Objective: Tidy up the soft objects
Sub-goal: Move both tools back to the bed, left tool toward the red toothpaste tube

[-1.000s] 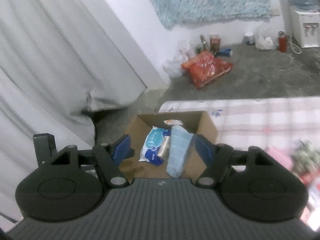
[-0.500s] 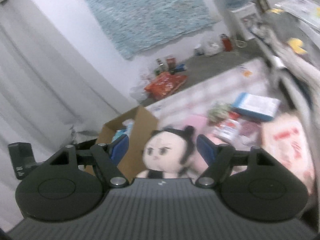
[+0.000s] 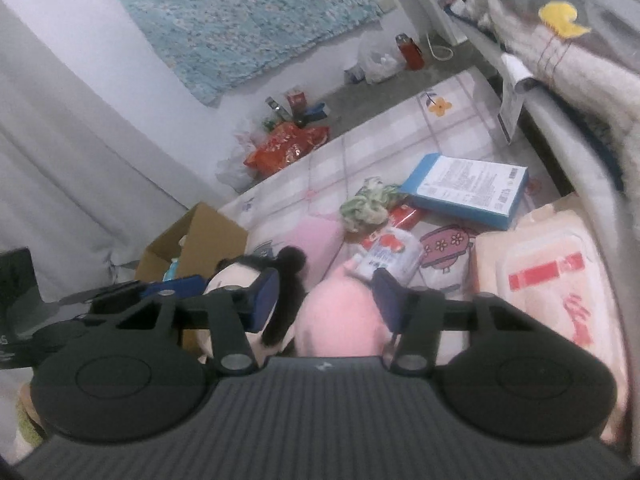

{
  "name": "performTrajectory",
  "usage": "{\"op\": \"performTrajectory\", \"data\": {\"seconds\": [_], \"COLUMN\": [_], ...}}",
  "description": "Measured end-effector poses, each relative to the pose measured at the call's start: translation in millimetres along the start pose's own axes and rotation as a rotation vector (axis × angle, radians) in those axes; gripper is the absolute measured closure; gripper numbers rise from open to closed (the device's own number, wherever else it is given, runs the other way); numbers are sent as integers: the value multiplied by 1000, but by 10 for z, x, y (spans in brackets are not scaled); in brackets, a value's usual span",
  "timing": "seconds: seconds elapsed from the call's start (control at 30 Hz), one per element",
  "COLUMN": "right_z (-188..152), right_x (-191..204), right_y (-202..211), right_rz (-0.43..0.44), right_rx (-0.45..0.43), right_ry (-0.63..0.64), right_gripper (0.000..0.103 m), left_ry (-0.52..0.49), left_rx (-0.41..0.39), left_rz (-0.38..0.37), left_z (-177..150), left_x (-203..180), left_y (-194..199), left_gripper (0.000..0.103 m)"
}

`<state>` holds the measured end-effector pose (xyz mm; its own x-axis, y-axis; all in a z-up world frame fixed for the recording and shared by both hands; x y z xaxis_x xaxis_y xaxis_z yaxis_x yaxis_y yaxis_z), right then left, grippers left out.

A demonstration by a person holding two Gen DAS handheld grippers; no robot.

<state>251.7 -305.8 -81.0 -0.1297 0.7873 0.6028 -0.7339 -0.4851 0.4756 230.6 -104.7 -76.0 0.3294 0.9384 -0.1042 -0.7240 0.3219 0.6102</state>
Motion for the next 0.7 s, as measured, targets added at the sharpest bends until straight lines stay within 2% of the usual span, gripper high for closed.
{"op": "performTrajectory", "data": {"seconds": [0.03, 0.17, 0.3, 0.37, 0.53, 0.7], "right_z": [29, 58, 120, 166, 189, 115], "right_x": [-35, -240, -438, -528, -764, -922], "right_y": [-72, -507, -954, -1152, -1592, -1855], "right_rz": [-5, -34, -71, -89, -135, -149], "right_rx": [2, 20, 79, 106, 185, 230], "right_ry": [-10, -42, -78, -92, -149, -213], "right_gripper": [57, 65, 66, 65, 65, 64], "left_ry": [-11, -51, -53, -46, -8, -14], "left_rx": [19, 132, 288, 347, 408, 407], "left_rz": [1, 43, 31, 32, 25, 24], "left_z": [21, 99, -18, -116, -211, -192], "left_x": [-2, 81, 163, 196, 230, 200], "left_y": [-120, -766, -1360, -1577, -1882, -2016], "left_gripper": [58, 65, 73, 74, 71, 65]}}
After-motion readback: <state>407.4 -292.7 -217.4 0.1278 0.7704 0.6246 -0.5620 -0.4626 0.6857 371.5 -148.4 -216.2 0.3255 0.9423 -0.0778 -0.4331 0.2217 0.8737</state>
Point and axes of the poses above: each gripper's, at about its wrist camera, not at the fingertips, and y roughly against the way its jaws point, x to its left, z to its top, the point moved 9 cm from there along -y, roughly the way its jaws point, and after that the axes turned 13 degrees about -x, right-handed, at the moved point
